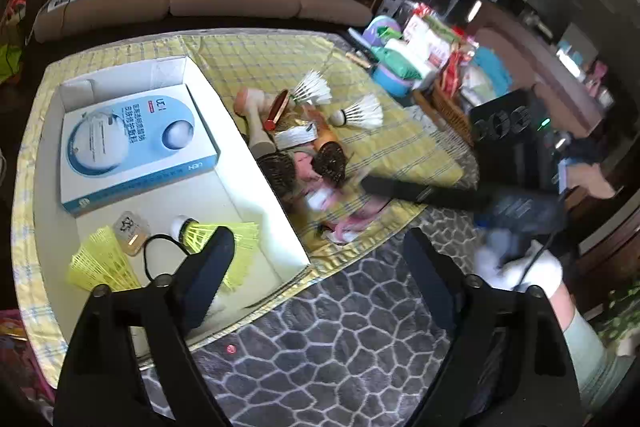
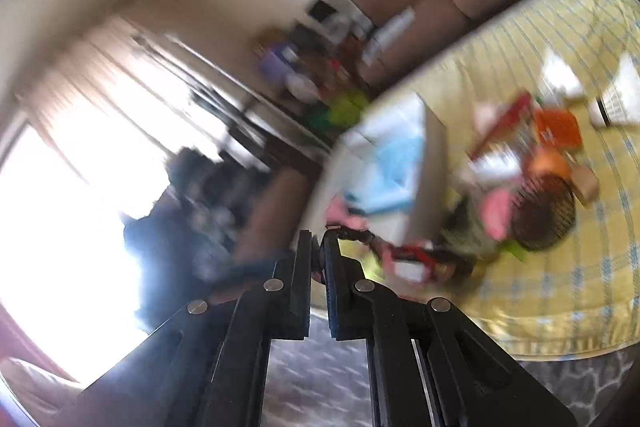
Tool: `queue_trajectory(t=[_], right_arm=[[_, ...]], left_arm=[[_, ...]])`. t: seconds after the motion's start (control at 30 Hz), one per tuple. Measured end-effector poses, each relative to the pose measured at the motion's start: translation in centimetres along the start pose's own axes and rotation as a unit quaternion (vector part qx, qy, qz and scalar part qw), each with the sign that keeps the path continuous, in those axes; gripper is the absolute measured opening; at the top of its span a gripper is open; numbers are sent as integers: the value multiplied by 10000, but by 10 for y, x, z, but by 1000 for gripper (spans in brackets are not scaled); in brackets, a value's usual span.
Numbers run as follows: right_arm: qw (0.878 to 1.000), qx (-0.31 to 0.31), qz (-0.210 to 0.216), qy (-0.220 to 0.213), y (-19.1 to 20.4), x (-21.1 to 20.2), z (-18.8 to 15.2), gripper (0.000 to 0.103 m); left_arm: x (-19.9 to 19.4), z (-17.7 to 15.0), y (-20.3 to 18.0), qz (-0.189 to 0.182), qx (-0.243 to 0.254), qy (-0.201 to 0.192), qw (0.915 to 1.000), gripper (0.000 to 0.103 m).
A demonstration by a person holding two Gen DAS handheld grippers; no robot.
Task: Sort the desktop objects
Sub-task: 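Grasp the pink-and-black strap on the table with the right tool, then carry the strap into the white box with the right tool and release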
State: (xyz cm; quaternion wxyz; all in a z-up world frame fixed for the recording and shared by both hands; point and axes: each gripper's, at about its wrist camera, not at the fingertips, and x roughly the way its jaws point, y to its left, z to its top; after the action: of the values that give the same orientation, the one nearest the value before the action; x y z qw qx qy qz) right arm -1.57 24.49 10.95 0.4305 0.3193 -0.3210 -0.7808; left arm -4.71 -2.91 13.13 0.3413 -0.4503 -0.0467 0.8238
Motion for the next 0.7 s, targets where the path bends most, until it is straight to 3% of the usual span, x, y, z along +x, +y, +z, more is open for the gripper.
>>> queue_trajectory(t=[0.17, 0.3, 0.43, 0.57, 0.7], right_arm=[[9989, -327, 259, -232, 54, -11, 24, 7], [9969, -624, 455, -169, 100, -11, 40, 7], [9954, -852, 440, -16, 136, 5, 46, 7], [9963, -763, 381, 84, 139, 30, 43, 7], [9974, -580, 230, 349, 122, 68, 29, 7]], left_arm=[[-5, 0, -11, -303, 154, -160, 9993, 93], [-19, 9, -38, -449, 624, -506, 9958, 97], [-38, 30, -51, -470, 791, -888, 9918, 97], [-65, 43, -52, -362, 888, -1288, 9870, 92], [-92, 33, -14, -184, 575, -1345, 9891, 92]])
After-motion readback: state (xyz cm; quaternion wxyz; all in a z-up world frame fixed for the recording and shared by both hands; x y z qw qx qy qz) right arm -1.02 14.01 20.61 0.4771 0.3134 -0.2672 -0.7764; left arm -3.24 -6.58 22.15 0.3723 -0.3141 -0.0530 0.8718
